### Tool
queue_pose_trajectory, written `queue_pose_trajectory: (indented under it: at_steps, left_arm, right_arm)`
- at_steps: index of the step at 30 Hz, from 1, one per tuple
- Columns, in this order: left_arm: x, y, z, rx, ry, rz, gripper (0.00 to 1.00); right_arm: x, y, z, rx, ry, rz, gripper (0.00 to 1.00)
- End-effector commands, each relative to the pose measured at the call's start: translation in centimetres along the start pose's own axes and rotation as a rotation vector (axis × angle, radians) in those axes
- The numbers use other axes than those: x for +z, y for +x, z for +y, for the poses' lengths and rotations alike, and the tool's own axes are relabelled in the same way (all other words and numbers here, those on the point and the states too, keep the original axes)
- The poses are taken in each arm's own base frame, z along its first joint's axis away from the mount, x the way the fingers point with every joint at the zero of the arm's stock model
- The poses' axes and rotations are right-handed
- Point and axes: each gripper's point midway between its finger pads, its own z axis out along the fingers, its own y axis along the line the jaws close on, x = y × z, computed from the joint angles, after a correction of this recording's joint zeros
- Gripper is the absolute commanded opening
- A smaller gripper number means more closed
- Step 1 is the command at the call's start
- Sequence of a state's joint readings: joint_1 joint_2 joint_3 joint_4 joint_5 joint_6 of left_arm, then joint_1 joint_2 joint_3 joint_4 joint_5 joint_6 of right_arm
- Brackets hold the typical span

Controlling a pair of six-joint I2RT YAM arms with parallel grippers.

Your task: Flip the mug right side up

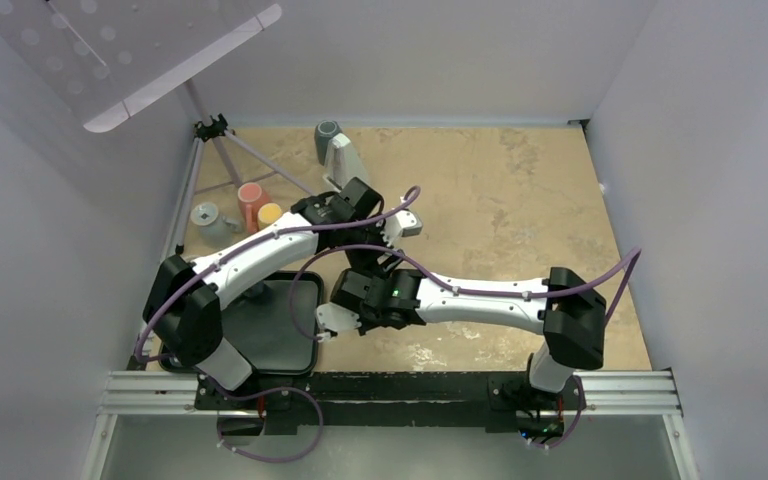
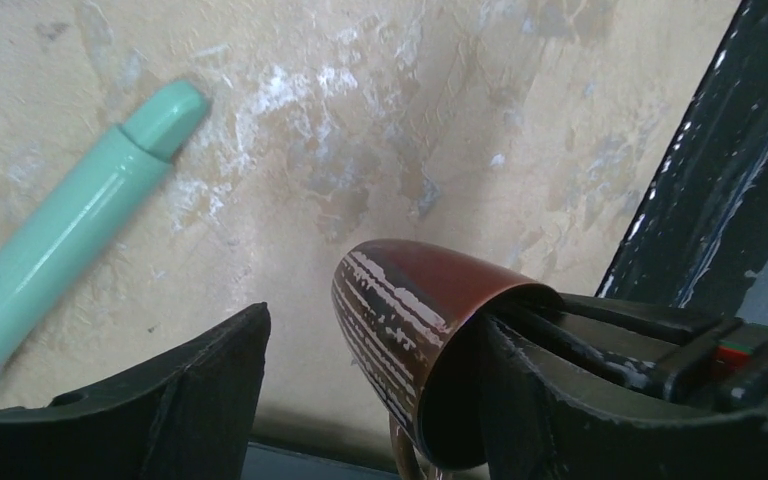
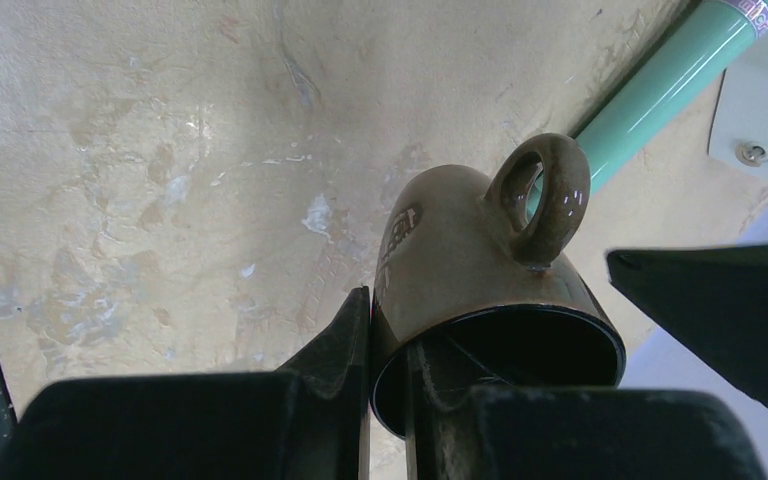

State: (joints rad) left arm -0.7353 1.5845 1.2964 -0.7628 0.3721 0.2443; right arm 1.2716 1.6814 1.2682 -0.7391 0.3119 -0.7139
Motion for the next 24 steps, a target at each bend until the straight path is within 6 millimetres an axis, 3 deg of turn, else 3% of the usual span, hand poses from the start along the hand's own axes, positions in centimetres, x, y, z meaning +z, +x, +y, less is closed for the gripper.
queue_pose_trajectory:
  at_steps: [1,6,10,14,16,17,22,24]
  left_arm:
    - [1.2,0.9,0.6,0.008,-0.057,-0.01,0.7]
    - [1.7,1.2,0.8,0.009,-0.067,-0.015,0.45]
    - [1.9,1.4,0.2,-0.007,-0.034,-0.006,0.0]
    - [1.6,1.5,0.6,-0.002,-0.054,-0.005,0.0]
    - [1.5,1.4,1.0,0.003,-0.068,-0.009,0.0]
    - [1.5,1.4,1.3,0.002,-0.078,-0.008,0.0]
    - [1.0,1.4,3.5,0.004,-0.138,-0.001,0.0]
    - [0.7,1.4,4.4,0.001,-0.157,-0.001,0.0]
  right_arm:
    - [-1.2,-2.4,-1.9,0.067,0.052,-0.091,0.0]
    - [-1.0,-2.9,-2.2,0.091,0.06,-0.103,0.0]
    - [-1.0,-3.0,-2.5,0.105,0.079,-0.108,0.0]
    - [-0.9,-2.3,-2.9,0.134,0.123,-0.085,0.0]
    - [-0.9,-2.1,-3.2,0.159,0.146,-0.076,0.13]
    - [-1.0,-2.0,-3.4,0.173,0.157,-0.069,0.26]
    - [-2.6,-1.4,-4.9,0.239,0.253,-0.075,0.6]
    - [-3.6,-1.6,-5.3,0.262,0.27,-0.113,0.62]
